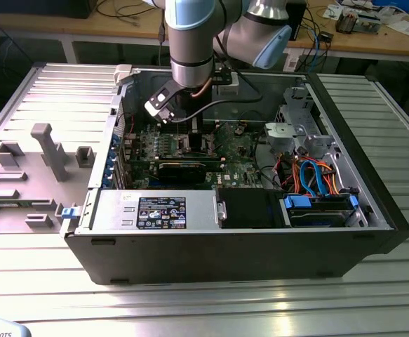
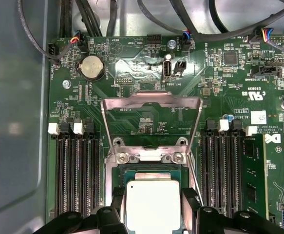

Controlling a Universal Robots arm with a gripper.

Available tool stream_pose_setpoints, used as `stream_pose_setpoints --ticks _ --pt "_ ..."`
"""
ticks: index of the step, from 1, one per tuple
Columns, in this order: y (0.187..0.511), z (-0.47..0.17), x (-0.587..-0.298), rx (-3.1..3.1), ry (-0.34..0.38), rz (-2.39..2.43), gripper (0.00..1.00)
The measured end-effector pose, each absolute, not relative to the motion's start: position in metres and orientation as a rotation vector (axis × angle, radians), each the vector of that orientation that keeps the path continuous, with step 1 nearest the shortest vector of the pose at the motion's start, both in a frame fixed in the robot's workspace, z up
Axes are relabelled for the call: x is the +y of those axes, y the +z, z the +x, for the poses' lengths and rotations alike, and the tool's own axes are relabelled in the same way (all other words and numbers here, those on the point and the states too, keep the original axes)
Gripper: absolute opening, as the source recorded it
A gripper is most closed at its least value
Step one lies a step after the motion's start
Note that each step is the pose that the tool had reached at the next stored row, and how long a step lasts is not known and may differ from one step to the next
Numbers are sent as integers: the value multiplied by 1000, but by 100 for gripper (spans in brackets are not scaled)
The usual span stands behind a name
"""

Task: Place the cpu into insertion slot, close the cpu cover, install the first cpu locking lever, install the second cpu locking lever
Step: 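Place the cpu into insertion slot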

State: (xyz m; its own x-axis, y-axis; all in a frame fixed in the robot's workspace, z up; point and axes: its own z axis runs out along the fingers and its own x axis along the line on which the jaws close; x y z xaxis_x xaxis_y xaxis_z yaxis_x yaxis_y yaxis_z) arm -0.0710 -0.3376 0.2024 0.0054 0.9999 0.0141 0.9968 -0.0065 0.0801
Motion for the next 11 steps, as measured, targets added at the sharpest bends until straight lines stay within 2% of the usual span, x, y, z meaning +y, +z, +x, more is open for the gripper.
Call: stream_pose_setpoints --ticks 11 --pt "198 -71 -337 2180 102 2195 54"
